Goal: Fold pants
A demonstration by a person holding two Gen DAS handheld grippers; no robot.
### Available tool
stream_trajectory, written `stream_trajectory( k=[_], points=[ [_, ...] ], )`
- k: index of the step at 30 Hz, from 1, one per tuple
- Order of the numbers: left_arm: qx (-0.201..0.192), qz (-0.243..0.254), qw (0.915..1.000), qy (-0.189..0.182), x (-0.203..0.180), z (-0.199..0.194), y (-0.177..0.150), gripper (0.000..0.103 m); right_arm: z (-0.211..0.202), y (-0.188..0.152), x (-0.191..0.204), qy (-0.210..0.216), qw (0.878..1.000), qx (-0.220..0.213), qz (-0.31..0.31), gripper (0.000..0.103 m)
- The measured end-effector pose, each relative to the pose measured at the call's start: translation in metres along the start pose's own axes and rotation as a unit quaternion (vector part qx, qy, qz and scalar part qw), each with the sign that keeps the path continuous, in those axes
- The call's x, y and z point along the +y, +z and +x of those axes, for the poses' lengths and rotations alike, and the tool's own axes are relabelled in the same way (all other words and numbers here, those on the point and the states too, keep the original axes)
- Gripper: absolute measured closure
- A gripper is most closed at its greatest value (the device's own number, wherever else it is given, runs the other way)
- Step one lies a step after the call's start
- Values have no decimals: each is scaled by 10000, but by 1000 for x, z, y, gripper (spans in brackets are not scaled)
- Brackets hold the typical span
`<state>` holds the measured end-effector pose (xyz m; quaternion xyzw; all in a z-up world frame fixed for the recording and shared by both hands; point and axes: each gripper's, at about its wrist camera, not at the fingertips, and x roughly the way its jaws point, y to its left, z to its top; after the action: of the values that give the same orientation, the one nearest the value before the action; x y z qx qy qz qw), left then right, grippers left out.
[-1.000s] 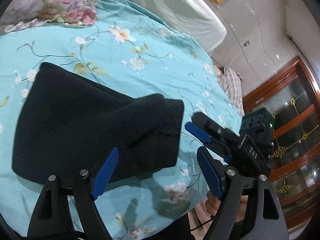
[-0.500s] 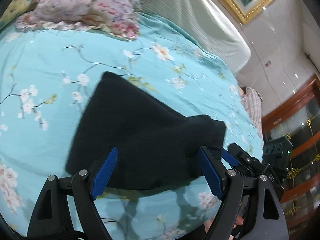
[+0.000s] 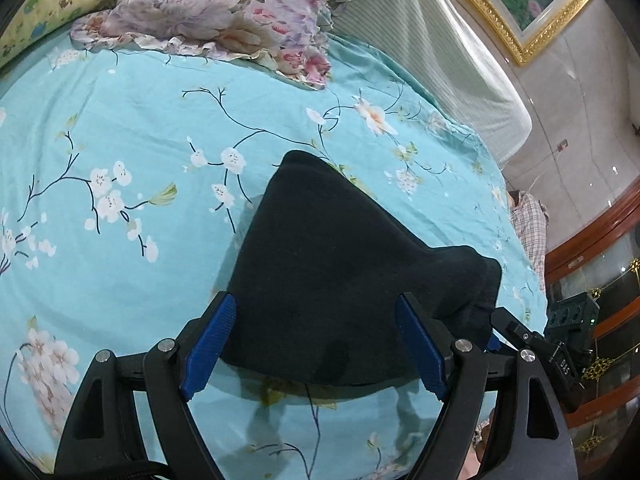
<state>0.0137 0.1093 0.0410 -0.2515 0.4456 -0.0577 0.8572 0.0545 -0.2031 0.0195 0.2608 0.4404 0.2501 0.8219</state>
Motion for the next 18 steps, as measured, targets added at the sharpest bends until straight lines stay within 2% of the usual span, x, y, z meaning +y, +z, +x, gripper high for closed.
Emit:
stream_trajectory(
  k=[7,10,18],
  points=[
    [-5,0,10000,90,7,9,9,21,7,-3,-5,-29,9999,118,112,13],
    [-33,164,9994,288,5,14,13,21,11,-2,-6,-31,9997,178,149,13],
    [63,215,9993,303,4,33,22,20,18,-2,-16,-18,9991,292,320,13]
  ],
)
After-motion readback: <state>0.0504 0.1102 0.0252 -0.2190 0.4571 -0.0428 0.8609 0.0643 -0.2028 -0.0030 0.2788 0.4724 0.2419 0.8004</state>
